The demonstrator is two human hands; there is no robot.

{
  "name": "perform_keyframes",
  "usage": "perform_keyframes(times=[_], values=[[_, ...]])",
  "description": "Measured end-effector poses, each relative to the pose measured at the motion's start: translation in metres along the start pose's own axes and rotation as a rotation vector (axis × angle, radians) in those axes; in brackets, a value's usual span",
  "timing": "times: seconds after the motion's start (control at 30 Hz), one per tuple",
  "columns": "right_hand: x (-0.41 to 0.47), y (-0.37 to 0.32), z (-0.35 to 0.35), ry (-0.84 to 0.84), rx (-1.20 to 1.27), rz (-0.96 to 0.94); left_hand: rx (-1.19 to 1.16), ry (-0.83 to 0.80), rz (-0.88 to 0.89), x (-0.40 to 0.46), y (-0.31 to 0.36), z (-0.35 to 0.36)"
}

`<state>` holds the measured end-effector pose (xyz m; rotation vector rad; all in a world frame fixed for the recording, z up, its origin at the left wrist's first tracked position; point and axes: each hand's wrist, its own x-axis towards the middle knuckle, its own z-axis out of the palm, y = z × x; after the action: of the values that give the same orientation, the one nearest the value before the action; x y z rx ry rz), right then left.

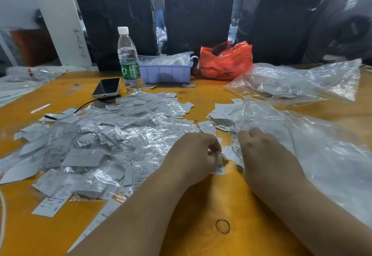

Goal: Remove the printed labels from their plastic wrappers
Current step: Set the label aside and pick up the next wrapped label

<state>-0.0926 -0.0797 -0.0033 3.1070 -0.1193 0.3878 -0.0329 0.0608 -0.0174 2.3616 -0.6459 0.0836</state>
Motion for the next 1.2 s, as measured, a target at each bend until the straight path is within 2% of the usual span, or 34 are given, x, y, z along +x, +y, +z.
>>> perform_keyframes(times=[0.17,0.33,0.47,0.63,0.8,0.9,1.07,1.2], values=[[0.001,-0.001,0.001,0.211,0.121,-0.05,-0.053,0.062,0.017,0.003,-0.001,0.004],[0.006,0.002,0.006,0.515,0.388,-0.227,-0.241,0.182,0.024,0.004,-0.002,0.0],[0.007,0.002,0.006,0.629,0.567,-0.312,-0.32,0.266,0.006,0.004,-0.003,-0.008],[0.011,0.001,0.002,0.579,0.845,-0.218,-0.402,0.272,-0.041,0.004,-0.003,-0.013],[0.015,0.012,-0.002,0.474,1.079,0.002,-0.427,0.251,-0.067,0.003,-0.003,-0.013],[0.017,0.011,-0.003,0.412,1.203,0.059,-0.496,0.252,-0.095,0.003,-0.002,-0.015],[0.027,0.004,-0.015,0.287,1.387,0.049,-0.554,0.291,-0.115,0.002,0.0,-0.02],[0.045,-0.007,-0.028,0.299,1.435,-0.047,-0.62,0.271,-0.165,0.0,0.003,-0.023]])
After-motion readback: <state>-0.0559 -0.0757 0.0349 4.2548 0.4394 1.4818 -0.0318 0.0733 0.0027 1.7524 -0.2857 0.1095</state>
